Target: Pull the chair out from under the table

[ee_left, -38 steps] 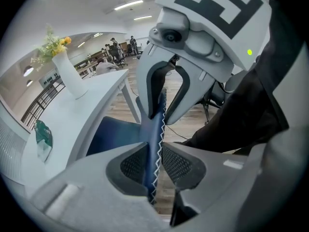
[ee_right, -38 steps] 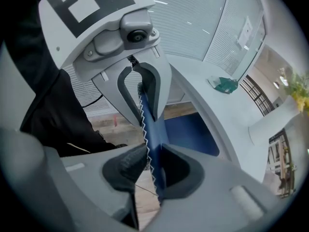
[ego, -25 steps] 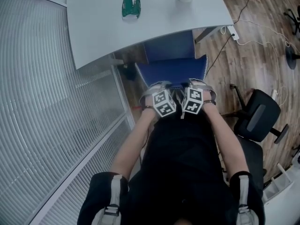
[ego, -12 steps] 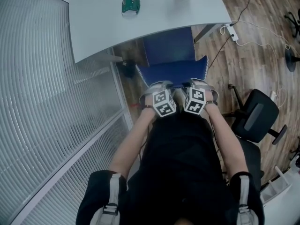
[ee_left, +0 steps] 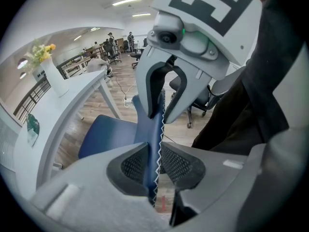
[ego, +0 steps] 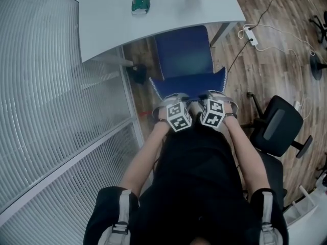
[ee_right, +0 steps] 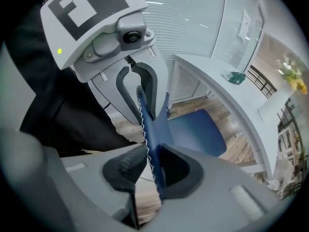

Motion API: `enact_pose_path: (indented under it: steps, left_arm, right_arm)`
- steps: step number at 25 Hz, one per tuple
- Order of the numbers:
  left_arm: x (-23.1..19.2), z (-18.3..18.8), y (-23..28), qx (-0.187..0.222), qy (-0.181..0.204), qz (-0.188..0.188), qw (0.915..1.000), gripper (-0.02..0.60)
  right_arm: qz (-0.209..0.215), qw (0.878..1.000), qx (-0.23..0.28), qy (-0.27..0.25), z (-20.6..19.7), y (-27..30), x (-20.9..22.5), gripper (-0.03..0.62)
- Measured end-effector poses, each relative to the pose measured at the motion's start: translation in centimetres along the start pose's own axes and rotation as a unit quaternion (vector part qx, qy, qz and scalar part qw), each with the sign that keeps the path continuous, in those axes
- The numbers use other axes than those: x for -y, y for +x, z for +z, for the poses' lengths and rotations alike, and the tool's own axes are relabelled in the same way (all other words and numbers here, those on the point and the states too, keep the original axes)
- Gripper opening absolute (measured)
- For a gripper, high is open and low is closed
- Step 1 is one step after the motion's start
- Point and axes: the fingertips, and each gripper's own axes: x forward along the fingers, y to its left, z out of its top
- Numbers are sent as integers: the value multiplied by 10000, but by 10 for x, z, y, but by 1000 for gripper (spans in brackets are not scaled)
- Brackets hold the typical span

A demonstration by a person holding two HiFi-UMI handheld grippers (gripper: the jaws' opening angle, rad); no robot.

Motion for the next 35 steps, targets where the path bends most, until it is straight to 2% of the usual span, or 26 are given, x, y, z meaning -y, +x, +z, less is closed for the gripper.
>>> enact_pose_path:
  steps: [7,17,29,35]
  left_arm:
    - [40,3,-5,19,-46,175,9998,89]
    - [96,3,-14,14,-244,127,9996,91]
    - [165,8,-12,65,-431,267,9987,92]
    - [188,14,-13,74,-432,224,9988,91]
  right_arm:
    - [64,9999,73,-24,-12,-10,-41,97]
    - [120,9997,204,-115,-23,-24,-92,95]
    - [160,9991,182,-354,-53,-35,-153,92]
    - [163,9988,167,-421,-63,-43,-171,92]
